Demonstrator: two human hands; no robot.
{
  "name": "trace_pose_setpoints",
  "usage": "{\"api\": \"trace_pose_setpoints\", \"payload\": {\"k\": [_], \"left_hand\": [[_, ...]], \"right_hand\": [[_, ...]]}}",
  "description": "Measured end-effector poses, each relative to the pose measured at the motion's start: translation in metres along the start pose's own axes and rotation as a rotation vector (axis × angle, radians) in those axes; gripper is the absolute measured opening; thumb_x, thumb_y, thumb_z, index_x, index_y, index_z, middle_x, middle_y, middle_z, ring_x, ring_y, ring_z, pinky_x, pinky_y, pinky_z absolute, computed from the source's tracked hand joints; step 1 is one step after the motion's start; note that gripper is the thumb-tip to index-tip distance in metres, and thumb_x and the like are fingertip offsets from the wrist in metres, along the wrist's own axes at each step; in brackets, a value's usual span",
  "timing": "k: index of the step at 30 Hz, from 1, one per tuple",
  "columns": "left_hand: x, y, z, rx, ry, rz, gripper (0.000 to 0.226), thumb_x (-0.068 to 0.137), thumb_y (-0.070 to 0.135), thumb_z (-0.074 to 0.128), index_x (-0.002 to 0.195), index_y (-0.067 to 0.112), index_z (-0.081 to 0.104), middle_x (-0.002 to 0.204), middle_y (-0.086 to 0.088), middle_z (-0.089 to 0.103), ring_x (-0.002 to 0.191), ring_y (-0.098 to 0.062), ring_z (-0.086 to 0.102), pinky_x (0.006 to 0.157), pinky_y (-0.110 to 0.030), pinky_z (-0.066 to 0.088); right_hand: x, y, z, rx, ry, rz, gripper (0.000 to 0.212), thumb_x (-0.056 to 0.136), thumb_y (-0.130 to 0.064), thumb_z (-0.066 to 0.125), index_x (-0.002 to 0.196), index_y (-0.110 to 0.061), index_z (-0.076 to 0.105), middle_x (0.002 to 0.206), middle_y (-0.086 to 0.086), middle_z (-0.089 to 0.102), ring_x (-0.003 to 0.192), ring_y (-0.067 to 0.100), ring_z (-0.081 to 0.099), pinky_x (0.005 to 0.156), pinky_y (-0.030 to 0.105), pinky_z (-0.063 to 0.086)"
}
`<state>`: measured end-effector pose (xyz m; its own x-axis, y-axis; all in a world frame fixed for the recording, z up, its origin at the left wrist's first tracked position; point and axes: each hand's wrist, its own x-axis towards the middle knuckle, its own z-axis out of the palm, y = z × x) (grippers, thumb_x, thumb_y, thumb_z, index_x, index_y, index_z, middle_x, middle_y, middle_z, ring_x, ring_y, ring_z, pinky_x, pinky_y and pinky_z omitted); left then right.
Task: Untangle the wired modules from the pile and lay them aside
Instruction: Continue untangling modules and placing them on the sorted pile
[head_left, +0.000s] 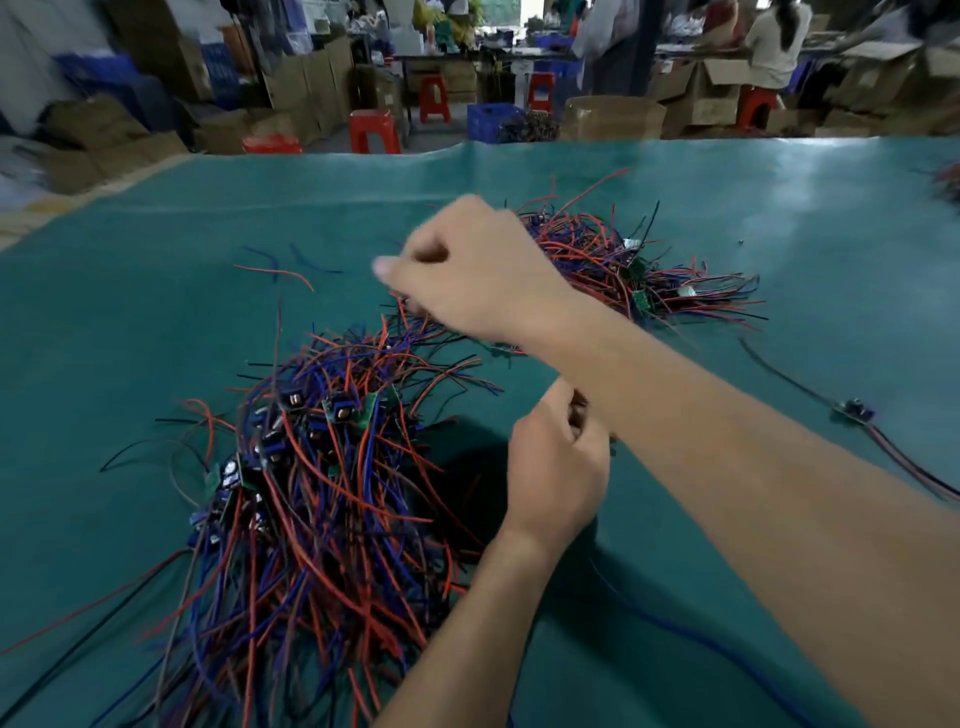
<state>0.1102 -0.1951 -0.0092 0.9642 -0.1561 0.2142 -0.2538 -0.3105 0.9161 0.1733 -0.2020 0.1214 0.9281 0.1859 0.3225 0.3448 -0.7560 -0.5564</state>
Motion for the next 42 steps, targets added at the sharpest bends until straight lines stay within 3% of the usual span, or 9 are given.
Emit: {"api": "trace_pose_setpoints", "payload": {"k": [3, 6, 10, 16, 21, 27, 30, 35, 42], "left_hand": [[0.0, 0.006, 0.0, -0.08, -0.014, -0.044, 0.018, 0.097, 0.018, 0.053, 0.079, 0.021, 0.054, 0.055, 0.02, 0.055, 0.05, -0.002, 0.047, 0.051, -0.018, 0.031], [0.001, 0.004, -0.001, -0.039, -0.016, -0.042, 0.009, 0.093, 0.017, 0.052, 0.086, 0.02, 0.057, 0.064, 0.012, 0.061, 0.067, -0.021, 0.057, 0.058, -0.032, 0.038], [0.002, 0.005, -0.001, -0.013, -0.002, -0.036, 0.01, 0.09, 0.017, 0.051, 0.087, 0.019, 0.06, 0.084, 0.001, 0.071, 0.083, -0.031, 0.063, 0.071, -0.043, 0.053], [0.002, 0.002, 0.001, -0.022, 0.006, -0.001, 0.02, 0.084, 0.023, 0.045, 0.087, 0.021, 0.064, 0.079, 0.003, 0.073, 0.084, -0.026, 0.066, 0.077, -0.044, 0.053], [0.004, -0.001, 0.004, -0.123, 0.079, -0.045, 0.012, 0.095, 0.026, 0.051, 0.098, 0.02, 0.062, 0.084, -0.001, 0.074, 0.086, -0.028, 0.068, 0.082, -0.045, 0.054], [0.001, 0.0, 0.004, -0.184, 0.082, -0.015, 0.027, 0.094, 0.043, 0.053, 0.088, 0.018, 0.062, 0.077, 0.005, 0.071, 0.072, -0.013, 0.065, 0.071, -0.034, 0.054], [0.004, -0.003, 0.005, -0.187, 0.101, -0.011, 0.016, 0.096, 0.032, 0.061, 0.087, 0.018, 0.062, 0.074, 0.012, 0.069, 0.068, -0.004, 0.063, 0.067, -0.024, 0.05], [0.005, -0.005, 0.006, -0.151, 0.086, -0.005, 0.003, 0.096, 0.016, 0.062, 0.095, 0.016, 0.065, 0.081, 0.007, 0.069, 0.075, -0.014, 0.063, 0.075, -0.033, 0.053], [0.005, -0.006, 0.005, -0.205, 0.032, 0.009, 0.019, 0.095, 0.006, 0.059, 0.099, 0.021, 0.068, 0.082, 0.01, 0.07, 0.082, -0.015, 0.066, 0.079, -0.03, 0.053]], "right_hand": [[0.008, 0.048, 0.005, -0.248, -0.061, 0.203, 0.006, 0.089, -0.024, 0.067, 0.086, -0.022, 0.071, 0.108, 0.012, 0.072, 0.1, 0.033, 0.068, 0.092, 0.037, 0.056], [0.005, 0.084, 0.018, -0.432, -0.279, 0.249, 0.026, 0.089, -0.021, 0.066, 0.113, -0.029, 0.07, 0.122, 0.009, 0.064, 0.106, 0.035, 0.063, 0.09, 0.042, 0.057], [0.006, 0.104, 0.025, -0.387, -0.216, 0.26, 0.008, 0.088, -0.024, 0.073, 0.091, -0.026, 0.066, 0.113, 0.008, 0.068, 0.099, 0.032, 0.065, 0.086, 0.042, 0.058], [-0.012, 0.12, 0.003, -0.336, -0.143, 0.326, 0.022, 0.077, -0.034, 0.085, 0.071, -0.027, 0.065, 0.093, 0.001, 0.071, 0.089, 0.026, 0.068, 0.081, 0.036, 0.057], [-0.052, 0.13, -0.026, 0.029, 0.114, 0.436, 0.022, 0.067, -0.027, 0.091, 0.067, -0.019, 0.071, 0.056, -0.005, 0.068, 0.057, 0.009, 0.064, 0.053, 0.022, 0.04], [-0.1, 0.123, -0.007, 0.645, 0.273, 0.511, 0.019, 0.08, -0.019, 0.085, 0.079, -0.01, 0.069, 0.061, 0.0, 0.065, 0.05, 0.009, 0.057, 0.039, 0.021, 0.04], [-0.107, 0.121, -0.009, 0.897, 0.245, 0.593, 0.018, 0.091, -0.021, 0.075, 0.08, -0.009, 0.068, 0.064, 0.001, 0.065, 0.051, 0.013, 0.061, 0.04, 0.021, 0.045], [-0.111, 0.13, -0.017, 0.76, 0.204, 0.592, 0.008, 0.087, -0.016, 0.077, 0.081, -0.014, 0.072, 0.064, -0.003, 0.066, 0.041, 0.01, 0.047, 0.038, 0.019, 0.033], [-0.112, 0.135, -0.018, 0.892, 0.166, 0.513, 0.008, 0.087, -0.007, 0.075, 0.081, -0.008, 0.08, 0.075, 0.004, 0.067, 0.049, 0.009, 0.048, 0.042, 0.018, 0.034]]}}
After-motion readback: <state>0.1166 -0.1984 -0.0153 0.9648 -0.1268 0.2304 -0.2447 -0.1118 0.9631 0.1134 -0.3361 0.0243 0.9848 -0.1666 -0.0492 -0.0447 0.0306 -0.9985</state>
